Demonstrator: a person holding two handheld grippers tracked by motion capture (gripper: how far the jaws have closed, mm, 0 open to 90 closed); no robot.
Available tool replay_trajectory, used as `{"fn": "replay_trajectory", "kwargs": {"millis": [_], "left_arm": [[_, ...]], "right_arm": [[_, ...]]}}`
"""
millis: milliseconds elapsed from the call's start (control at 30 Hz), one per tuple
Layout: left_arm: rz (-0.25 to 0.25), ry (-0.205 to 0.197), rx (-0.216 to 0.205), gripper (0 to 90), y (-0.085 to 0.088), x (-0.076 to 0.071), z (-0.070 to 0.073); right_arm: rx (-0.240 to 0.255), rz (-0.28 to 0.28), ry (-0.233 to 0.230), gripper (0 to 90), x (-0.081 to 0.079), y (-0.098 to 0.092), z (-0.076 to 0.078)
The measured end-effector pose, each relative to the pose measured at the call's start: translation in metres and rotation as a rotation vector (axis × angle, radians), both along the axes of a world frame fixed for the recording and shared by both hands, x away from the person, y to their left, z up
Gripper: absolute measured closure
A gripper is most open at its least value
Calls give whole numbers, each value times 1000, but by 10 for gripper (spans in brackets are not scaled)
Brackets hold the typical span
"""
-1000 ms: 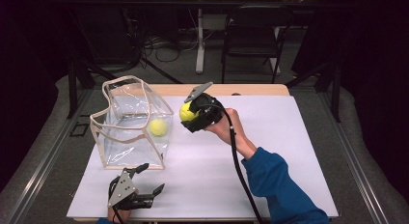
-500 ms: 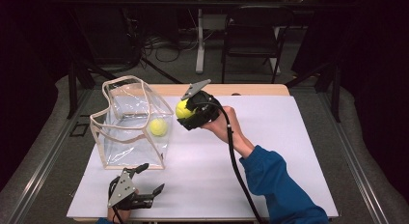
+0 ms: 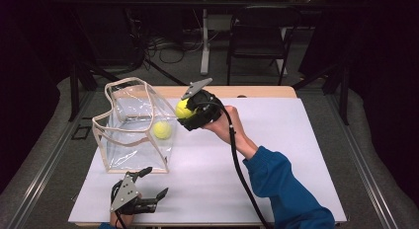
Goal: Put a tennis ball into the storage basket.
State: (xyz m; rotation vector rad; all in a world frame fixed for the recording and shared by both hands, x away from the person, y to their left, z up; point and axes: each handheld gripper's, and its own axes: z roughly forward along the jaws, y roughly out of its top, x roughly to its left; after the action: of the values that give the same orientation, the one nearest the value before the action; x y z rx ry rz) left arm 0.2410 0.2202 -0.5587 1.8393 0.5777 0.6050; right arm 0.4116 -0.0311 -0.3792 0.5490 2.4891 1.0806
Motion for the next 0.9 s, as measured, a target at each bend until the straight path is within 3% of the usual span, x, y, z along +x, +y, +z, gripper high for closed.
{"fn": "replay_trajectory", "kwargs": {"millis": [400,900], "left_arm": [[2,-1,0,160,0,0,0],[2,0,1,160,0,0,0]], "right_arm": [[9,10,-14,261,-2,6,10],[19,21,-28,261,-1,15,12]]}}
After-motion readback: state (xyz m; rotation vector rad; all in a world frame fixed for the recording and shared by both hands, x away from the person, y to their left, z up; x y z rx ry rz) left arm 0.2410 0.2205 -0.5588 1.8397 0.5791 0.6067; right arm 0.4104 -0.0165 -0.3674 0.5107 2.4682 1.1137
